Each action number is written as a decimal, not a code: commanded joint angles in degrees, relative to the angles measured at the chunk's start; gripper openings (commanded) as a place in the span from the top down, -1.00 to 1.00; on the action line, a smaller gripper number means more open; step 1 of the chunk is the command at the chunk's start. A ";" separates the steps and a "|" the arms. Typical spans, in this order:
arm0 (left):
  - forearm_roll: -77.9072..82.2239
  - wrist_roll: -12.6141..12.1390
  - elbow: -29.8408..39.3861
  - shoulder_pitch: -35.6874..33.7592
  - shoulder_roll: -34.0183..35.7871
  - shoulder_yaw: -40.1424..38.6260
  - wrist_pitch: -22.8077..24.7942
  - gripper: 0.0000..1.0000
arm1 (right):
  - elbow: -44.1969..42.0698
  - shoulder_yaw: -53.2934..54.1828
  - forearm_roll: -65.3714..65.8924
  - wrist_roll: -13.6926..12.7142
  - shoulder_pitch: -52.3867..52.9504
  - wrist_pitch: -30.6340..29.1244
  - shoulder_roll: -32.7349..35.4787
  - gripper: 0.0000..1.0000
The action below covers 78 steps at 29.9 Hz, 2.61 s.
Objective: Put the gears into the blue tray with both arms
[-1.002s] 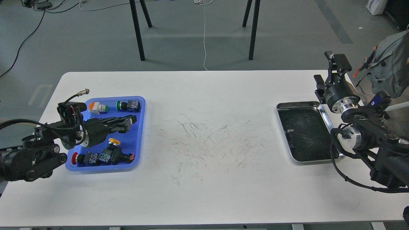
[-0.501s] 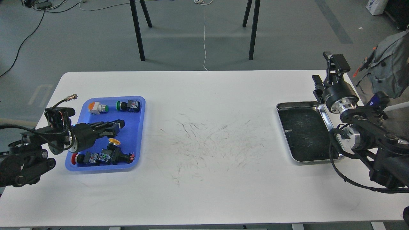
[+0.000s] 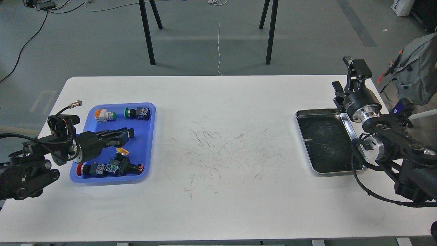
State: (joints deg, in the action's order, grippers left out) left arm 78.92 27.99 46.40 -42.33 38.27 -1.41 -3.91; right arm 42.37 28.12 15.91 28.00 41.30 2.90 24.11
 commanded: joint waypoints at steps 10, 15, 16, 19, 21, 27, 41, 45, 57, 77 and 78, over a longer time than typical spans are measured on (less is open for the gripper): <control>-5.61 0.01 0.71 -1.09 1.10 -1.05 0.30 -0.02 | 0.08 -0.08 0.00 0.00 -0.17 0.44 -0.20 -0.90; -14.03 0.01 0.71 -2.93 1.81 -2.19 0.39 -0.37 | 1.22 -0.08 0.00 0.00 0.01 0.53 -0.12 -0.90; -16.32 0.01 0.71 -3.63 1.98 -2.72 0.48 -0.42 | 1.22 -0.08 0.00 0.00 0.01 0.53 -0.12 -0.90; -24.93 0.01 0.71 -5.22 2.42 -4.65 1.18 -0.67 | 1.40 -0.08 -0.09 0.00 0.01 0.79 -0.12 -0.90; -31.34 0.01 0.80 -6.01 2.51 -6.84 3.19 -0.79 | 1.40 -0.08 -0.09 0.00 0.01 0.79 -0.12 -0.90; -43.93 0.01 0.71 -6.63 1.81 -12.82 6.72 -0.99 | 2.19 -0.09 -0.09 0.00 -0.08 1.40 0.06 -0.90; -56.77 0.01 0.36 -9.09 -2.50 -15.73 17.00 -0.99 | 11.76 0.97 -0.18 0.00 -0.26 4.30 1.99 -0.92; -58.96 0.01 0.27 -9.61 -4.78 -16.00 20.07 -1.00 | 12.91 1.06 -0.26 0.00 -0.26 5.09 1.99 -0.92; -71.36 0.01 0.27 -9.70 -8.38 -15.38 23.95 -1.00 | 12.74 2.02 -2.63 0.00 -0.08 4.66 1.91 -0.97; -71.80 0.01 -0.87 -9.61 -12.60 -15.64 23.42 -1.00 | 12.56 2.02 -14.86 -4.62 0.36 5.36 -0.64 -0.99; -71.98 0.01 -1.13 -9.53 -13.22 -15.64 23.16 -1.00 | 12.56 2.11 -14.94 -4.62 0.36 5.27 -0.73 -0.99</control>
State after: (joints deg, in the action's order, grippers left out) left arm 7.11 28.01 45.65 -51.85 26.44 -17.03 19.73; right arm 55.08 29.90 1.01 23.40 41.56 8.09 24.07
